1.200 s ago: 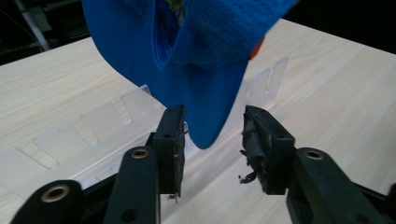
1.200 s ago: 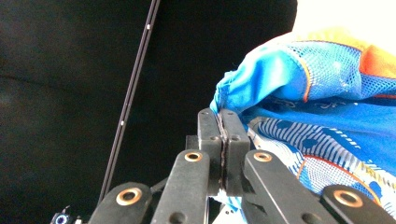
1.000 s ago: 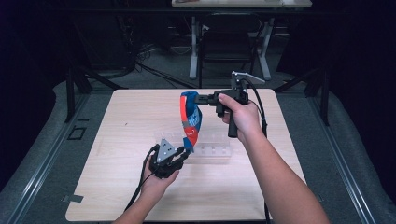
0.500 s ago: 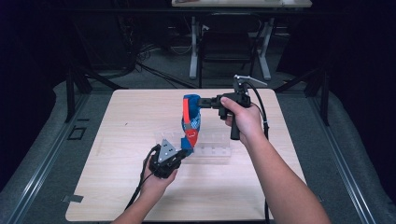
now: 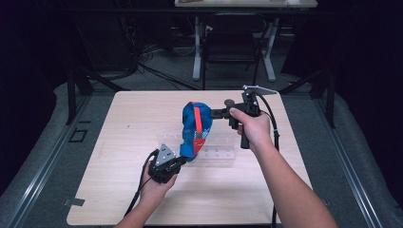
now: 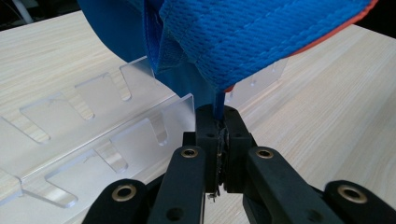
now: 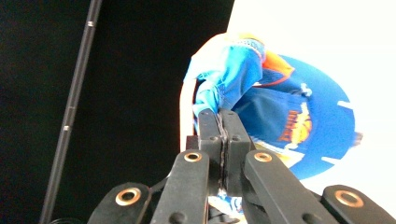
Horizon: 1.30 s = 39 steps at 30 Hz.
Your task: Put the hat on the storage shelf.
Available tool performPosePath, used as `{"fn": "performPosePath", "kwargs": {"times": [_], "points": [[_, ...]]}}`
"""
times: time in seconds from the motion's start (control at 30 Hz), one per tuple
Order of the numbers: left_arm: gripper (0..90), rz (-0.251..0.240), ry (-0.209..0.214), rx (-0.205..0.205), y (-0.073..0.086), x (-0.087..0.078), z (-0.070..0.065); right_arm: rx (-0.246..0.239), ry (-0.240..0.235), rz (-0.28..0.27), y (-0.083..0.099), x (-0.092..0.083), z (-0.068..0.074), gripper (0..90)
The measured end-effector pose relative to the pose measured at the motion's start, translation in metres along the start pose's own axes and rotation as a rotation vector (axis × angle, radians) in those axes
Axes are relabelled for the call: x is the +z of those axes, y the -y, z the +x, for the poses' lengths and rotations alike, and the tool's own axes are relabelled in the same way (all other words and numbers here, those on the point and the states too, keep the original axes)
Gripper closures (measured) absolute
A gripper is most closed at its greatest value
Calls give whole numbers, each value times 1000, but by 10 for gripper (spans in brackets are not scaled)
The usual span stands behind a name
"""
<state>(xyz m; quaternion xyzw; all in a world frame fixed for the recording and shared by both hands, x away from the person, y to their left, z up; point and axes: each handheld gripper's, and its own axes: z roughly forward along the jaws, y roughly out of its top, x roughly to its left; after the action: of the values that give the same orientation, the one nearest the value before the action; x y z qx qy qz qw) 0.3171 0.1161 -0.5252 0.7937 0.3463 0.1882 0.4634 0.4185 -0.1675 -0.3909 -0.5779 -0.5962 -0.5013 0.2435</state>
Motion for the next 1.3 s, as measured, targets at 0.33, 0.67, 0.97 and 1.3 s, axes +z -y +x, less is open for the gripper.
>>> {"fn": "performPosePath", "kwargs": {"times": [0.33,0.67,0.97,1.3], "points": [[881,0,-1,3,1,-1,0,-25,85,-10,1,-8,-7,861],[878,1,-4,-1,2,-2,0,-35,127,-46,0,-28,-10,812],[812,-11,-29,-9,2,-7,3,-81,190,-35,3,-36,-11,799],[661,-5,-29,-19,6,-16,8,-136,255,-36,9,-42,-7,776]]}}
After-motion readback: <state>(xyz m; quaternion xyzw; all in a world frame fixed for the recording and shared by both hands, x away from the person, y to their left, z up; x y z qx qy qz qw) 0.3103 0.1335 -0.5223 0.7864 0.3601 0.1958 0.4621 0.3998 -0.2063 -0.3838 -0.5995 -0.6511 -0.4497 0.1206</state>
